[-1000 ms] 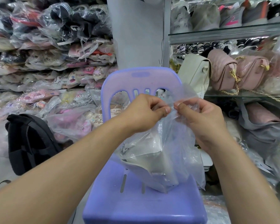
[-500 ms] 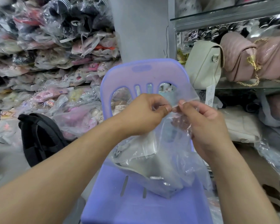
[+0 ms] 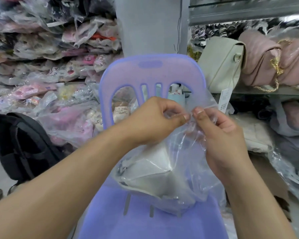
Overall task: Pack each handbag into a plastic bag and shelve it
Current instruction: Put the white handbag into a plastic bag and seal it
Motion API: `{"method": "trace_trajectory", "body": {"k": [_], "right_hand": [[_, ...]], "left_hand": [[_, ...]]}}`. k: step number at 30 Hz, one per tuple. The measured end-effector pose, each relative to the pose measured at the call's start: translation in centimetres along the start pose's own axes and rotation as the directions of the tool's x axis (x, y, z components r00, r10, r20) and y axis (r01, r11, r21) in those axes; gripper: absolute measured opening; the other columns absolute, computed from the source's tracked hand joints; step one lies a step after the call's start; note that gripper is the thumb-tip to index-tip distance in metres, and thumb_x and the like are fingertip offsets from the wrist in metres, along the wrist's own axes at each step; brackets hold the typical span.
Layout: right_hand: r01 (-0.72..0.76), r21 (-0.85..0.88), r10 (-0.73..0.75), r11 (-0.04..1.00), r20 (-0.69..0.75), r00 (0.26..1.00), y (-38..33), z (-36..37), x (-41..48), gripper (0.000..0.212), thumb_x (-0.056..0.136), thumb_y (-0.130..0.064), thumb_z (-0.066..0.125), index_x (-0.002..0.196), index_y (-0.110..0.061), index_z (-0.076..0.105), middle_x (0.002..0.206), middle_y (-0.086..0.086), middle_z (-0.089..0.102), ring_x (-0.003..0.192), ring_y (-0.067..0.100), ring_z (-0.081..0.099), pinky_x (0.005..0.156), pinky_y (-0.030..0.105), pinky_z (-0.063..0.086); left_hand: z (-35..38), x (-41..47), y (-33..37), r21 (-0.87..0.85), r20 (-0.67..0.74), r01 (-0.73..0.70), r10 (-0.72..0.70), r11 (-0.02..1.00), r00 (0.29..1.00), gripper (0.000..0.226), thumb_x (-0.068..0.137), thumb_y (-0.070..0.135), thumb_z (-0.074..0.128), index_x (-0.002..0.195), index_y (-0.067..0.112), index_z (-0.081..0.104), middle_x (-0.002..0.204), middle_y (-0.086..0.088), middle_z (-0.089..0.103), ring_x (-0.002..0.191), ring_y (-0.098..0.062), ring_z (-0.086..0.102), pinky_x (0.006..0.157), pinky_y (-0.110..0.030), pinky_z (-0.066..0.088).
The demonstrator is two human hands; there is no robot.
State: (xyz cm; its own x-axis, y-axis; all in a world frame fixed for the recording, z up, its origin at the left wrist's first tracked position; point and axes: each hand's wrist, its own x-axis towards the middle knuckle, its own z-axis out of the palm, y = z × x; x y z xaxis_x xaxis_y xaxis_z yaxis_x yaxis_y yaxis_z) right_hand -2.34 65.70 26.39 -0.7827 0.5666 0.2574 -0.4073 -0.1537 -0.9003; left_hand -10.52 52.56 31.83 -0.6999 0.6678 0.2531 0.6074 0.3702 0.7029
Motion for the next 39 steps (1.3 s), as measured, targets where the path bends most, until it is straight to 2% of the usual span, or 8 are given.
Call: {"method": "trace_trajectory", "body": {"k": [6,11,15,19,24,30,34,39], "right_hand": [[0.025,-0.183,-0.020,0.983,0.029,0.999,-1.9,0.7,-0.3,0.023,0.093,-0.011,0.072,0.072,-0.018,0.078,0.081,0.013,0.073,0.071,0.020,0.071,0.070,0.033,0.060],[0.082,-0.247,-0.097,0.966,-0.050,0.994,-2.7,0.5,-1.9,0.018,0.096,-0.004,0.067,0.079,-0.008,0.073,0.077,0.014,0.067,0.066,0.017,0.066,0.061,0.027,0.059],[0.039,-0.176,-0.057,0.984,-0.097,0.994,-2.7,0.1,-3.4,0.015,0.097,-0.004,0.065,0.084,-0.005,0.070,0.079,0.014,0.067,0.065,0.018,0.066,0.060,0.027,0.058],[0.000,-0.137,-0.019,0.991,-0.138,0.990,-2.9,0.5,-4.2,0.011,0.095,-0.001,0.065,0.084,-0.002,0.068,0.080,0.016,0.064,0.063,0.021,0.063,0.058,0.027,0.058],[0.011,-0.152,-0.030,0.988,-0.125,0.992,-3.4,1.2,-4.6,0.009,0.096,-0.004,0.065,0.090,0.000,0.071,0.084,0.013,0.067,0.064,0.021,0.060,0.052,0.022,0.054],[0.009,-0.227,-0.030,0.974,-0.089,0.996,-2.6,2.9,-4.5,0.026,0.097,-0.007,0.063,0.072,-0.009,0.066,0.069,0.008,0.064,0.059,0.020,0.053,0.048,0.022,0.049],[0.043,-0.239,-0.055,0.970,-0.042,0.998,-3.0,3.4,-4.9,0.022,0.097,-0.006,0.063,0.075,-0.009,0.066,0.065,0.001,0.066,0.053,0.013,0.056,0.049,0.021,0.047],[0.093,-0.241,-0.071,0.966,0.099,0.993,-3.1,2.7,-5.1,0.017,0.079,-0.006,0.080,0.092,-0.010,0.070,0.079,0.010,0.072,0.066,0.019,0.061,0.062,0.027,0.047]], "left_hand": [[-0.3,0.3,-0.2,-0.040,-0.053,-0.086,0.084,0.995,0.995,0.013,0.095,0.027,0.068,0.092,0.016,0.074,0.084,0.009,0.072,0.070,0.001,0.059,0.065,-0.009,0.044],[-1.4,-0.4,0.2,0.036,0.053,-0.108,0.106,0.994,0.993,0.021,0.093,0.042,0.068,0.090,0.023,0.077,0.089,0.000,0.076,0.079,-0.013,0.068,0.077,-0.030,0.053],[-1.5,-1.2,0.3,0.070,0.141,-0.136,0.125,0.988,0.982,0.017,0.094,0.038,0.068,0.089,0.024,0.076,0.069,0.013,0.065,0.060,-0.001,0.050,0.061,-0.018,0.044],[0.4,-1.7,0.2,0.102,0.038,-0.199,0.196,0.975,0.980,0.017,0.096,0.024,0.065,0.083,0.016,0.073,0.084,-0.007,0.073,0.064,-0.009,0.054,0.062,-0.020,0.045],[-0.6,-2.8,-0.3,0.252,-0.061,-0.192,0.214,0.948,0.975,0.020,0.093,0.039,0.065,0.078,0.028,0.072,0.072,0.008,0.069,0.076,-0.020,0.064,0.077,-0.043,0.056],[-1.6,-6.1,-0.9,0.417,-0.149,-0.127,0.205,0.900,0.967,0.022,0.092,0.046,0.063,0.081,0.028,0.069,0.075,0.007,0.068,0.079,-0.024,0.065,0.076,-0.042,0.056],[-1.4,-7.8,-1.9,0.241,-0.240,-0.153,0.211,0.958,0.948,0.014,0.093,0.036,0.067,0.081,0.028,0.069,0.076,0.009,0.069,0.081,-0.022,0.065,0.078,-0.038,0.054],[-1.3,-7.1,-2.6,-0.059,-0.251,-0.185,0.165,0.981,0.954,0.016,0.094,0.030,0.068,0.079,0.028,0.074,0.073,0.012,0.073,0.078,-0.011,0.068,0.083,-0.036,0.056]]}}
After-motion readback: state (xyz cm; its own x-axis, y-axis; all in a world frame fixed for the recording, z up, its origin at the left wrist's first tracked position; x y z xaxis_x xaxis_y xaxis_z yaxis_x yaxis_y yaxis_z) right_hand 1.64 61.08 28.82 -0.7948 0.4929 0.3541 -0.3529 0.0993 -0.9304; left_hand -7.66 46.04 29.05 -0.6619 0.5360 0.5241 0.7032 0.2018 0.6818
